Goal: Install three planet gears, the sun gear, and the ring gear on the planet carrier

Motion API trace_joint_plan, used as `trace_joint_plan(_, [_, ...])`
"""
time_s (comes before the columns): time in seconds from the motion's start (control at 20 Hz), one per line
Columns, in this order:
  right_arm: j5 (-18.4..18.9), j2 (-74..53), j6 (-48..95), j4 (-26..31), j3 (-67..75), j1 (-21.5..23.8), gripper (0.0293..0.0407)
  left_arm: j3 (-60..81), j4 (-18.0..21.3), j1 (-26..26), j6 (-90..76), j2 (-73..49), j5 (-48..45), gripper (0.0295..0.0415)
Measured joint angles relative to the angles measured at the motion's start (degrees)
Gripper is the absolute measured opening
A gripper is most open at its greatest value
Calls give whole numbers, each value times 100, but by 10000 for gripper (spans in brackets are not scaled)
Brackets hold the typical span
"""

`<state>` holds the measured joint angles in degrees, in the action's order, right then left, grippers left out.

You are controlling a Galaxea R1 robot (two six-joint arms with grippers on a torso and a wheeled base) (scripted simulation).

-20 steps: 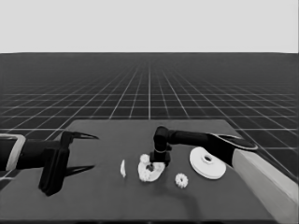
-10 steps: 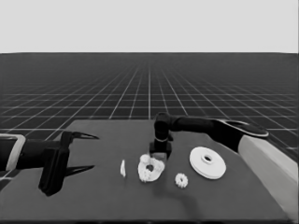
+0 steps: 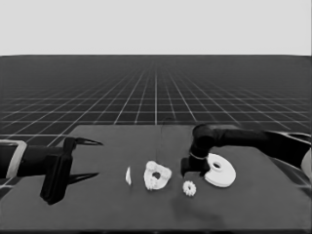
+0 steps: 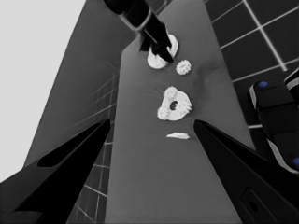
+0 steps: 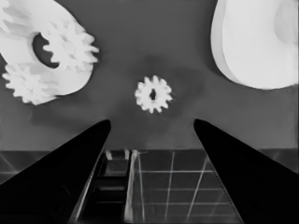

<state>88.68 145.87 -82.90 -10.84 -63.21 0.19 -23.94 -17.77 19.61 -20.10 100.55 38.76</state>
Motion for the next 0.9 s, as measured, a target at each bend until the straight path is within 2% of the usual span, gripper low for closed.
trace_joint_plan(0.2, [-3, -74, 13, 0, 68, 3, 385, 0, 0, 0, 0, 0, 0, 385])
trace_joint_plan(0.25, [-100, -29, 136, -558, -115, -520, 385, 0, 0, 0, 0, 0, 0, 385])
trace_joint_plan(0.3, [-188, 17, 245, -873, -294, -880, 385, 0, 0, 0, 0, 0, 0, 385])
trace_joint_plan(0.4, [-300, 80, 372, -1141, -517, -1179, 385, 0, 0, 0, 0, 0, 0, 385])
trace_joint_plan(0.7, [-367, 116, 440, -1269, -643, -1308, 385, 0, 0, 0, 0, 0, 0, 385])
trace_joint_plan(0.8, [-369, 117, 442, -1273, -647, -1311, 314, 0, 0, 0, 0, 0, 0, 385])
trace_joint_plan(0.9, [-369, 117, 443, -1274, -647, -1310, 310, 0, 0, 0, 0, 0, 0, 385])
